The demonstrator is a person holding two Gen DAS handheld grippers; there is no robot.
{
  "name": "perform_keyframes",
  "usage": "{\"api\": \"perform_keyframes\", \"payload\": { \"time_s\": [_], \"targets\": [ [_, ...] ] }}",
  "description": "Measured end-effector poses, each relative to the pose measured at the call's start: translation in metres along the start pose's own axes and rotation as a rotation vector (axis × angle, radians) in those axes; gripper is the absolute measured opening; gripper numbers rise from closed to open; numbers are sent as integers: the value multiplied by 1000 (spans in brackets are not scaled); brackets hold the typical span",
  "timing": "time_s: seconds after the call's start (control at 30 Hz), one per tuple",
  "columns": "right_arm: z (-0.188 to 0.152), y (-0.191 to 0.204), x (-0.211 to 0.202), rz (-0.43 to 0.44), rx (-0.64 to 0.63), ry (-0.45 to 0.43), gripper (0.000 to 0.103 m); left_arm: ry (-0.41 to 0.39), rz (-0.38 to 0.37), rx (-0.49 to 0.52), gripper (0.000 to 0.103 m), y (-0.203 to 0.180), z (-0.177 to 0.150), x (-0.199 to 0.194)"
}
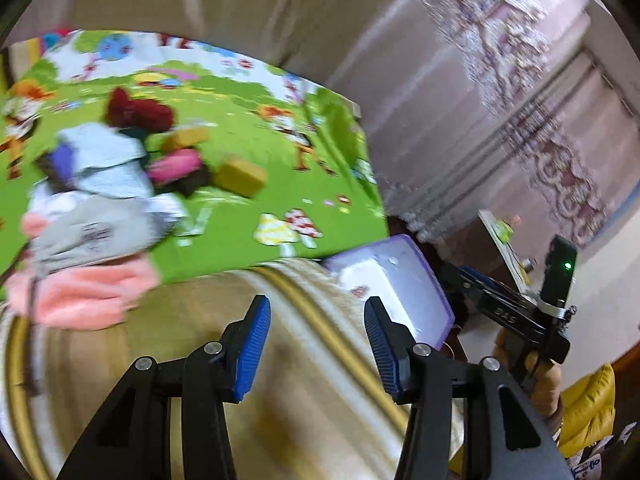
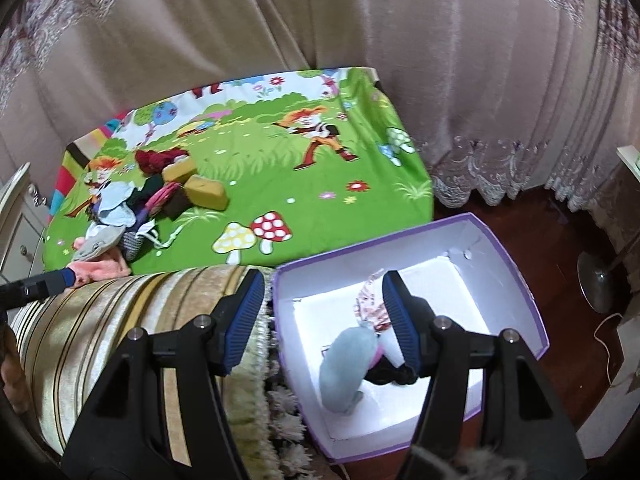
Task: Organize soft objects
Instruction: 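Grasp the grey cloth with the left tool while the right tool grasps a yellow sponge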
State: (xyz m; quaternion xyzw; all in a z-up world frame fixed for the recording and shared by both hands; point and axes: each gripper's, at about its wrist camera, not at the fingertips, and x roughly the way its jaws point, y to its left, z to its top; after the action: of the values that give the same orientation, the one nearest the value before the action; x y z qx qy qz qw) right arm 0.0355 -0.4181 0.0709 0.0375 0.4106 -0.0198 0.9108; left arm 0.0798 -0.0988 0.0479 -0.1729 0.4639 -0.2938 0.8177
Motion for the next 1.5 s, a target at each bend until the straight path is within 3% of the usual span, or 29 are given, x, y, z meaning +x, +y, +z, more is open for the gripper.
{"api": "perform_keyframes", "payload": {
  "time_s": [0.3,0.73,1.03,1.5],
  "targets": [
    [10,29,5,41,-58,1,67,-36,129,-85,50,69,1,-39],
    [17,50,31,72,-91,52,68,-3,239,-116,51,112,15,-45],
    [23,65,47,95,-125,75,68,35,290,-184,53,139,26,-34],
    [46,96,77,120,-211,81,68,113,284,-358,53,189,45,2]
  ]
}}
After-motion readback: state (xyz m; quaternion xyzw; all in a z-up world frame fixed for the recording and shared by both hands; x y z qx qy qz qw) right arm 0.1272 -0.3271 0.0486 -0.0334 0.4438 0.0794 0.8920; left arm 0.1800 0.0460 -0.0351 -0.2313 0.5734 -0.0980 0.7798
